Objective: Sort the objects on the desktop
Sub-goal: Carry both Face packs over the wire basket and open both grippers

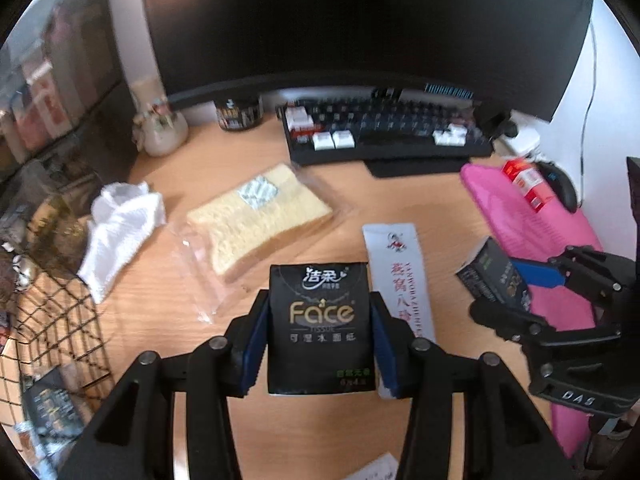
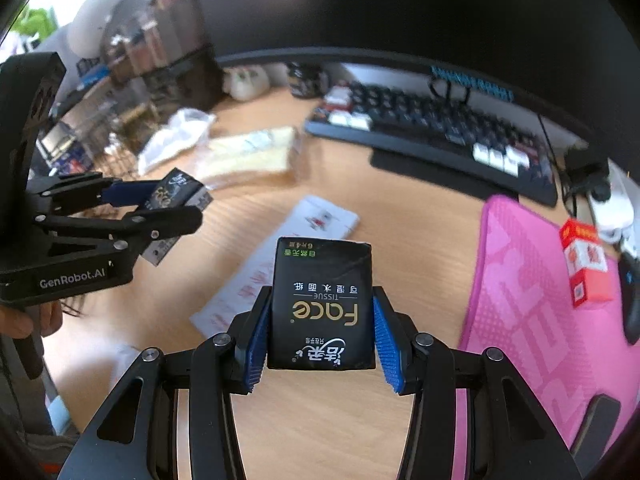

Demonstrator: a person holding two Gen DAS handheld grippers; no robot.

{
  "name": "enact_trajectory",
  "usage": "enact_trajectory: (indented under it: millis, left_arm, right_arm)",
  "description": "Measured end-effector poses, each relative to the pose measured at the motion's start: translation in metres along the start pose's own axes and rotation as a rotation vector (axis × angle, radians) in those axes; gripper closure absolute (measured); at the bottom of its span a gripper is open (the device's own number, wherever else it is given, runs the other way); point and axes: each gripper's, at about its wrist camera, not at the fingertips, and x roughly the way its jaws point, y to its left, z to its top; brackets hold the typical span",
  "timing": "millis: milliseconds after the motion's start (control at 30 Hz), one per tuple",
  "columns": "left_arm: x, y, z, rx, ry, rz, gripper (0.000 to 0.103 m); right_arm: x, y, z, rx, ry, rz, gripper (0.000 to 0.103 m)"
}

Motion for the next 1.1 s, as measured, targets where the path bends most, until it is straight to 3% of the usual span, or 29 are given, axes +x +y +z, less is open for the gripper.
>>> enact_trajectory:
  millis: [233,367,500,733,967,1000,1033,1100]
  left_arm:
    - [-0.077,0.030,-0.014,-0.057,-0.095,0.046,0.051]
    - [-0.122,0.058,-0.025,-0.099,-0.156,0.108,0.051]
    - [-0.148,0.099,-0.046,-0.176,-0.166,0.180,0.051]
    - [-0.156,0.163,-0.094,-0.301,-0.121,0.253,0.051]
    - [-0.162,0.197,-0.115,-0.368,-0.113,0.274,0.050]
    - [-0.162,0.200,-0.117,-0.379,-0.111,0.269,0.049]
    - [-0.162,0.203,-0.118,-0.391,-0.110,0.262,0.040]
    - [-0.163,0.207,-0.118,-0.413,-0.106,0.267,0.033]
  right_arm:
    - [-0.034,0.072,0.028,-0.112,-0.090,0.080,0.056]
    - [-0.051,0.126,0.046,-0.189,-0.143,0.141,0.056]
    - [-0.057,0.182,0.057,-0.271,-0.165,0.214,0.056]
    - [-0.040,0.262,0.065,-0.374,-0.133,0.319,0.056]
    - [-0.020,0.295,0.068,-0.416,-0.103,0.350,0.055]
    - [-0.019,0.298,0.069,-0.419,-0.104,0.352,0.055]
    - [-0.018,0.301,0.069,-0.424,-0.102,0.350,0.054]
    - [-0.018,0.303,0.070,-0.425,-0.104,0.340,0.051]
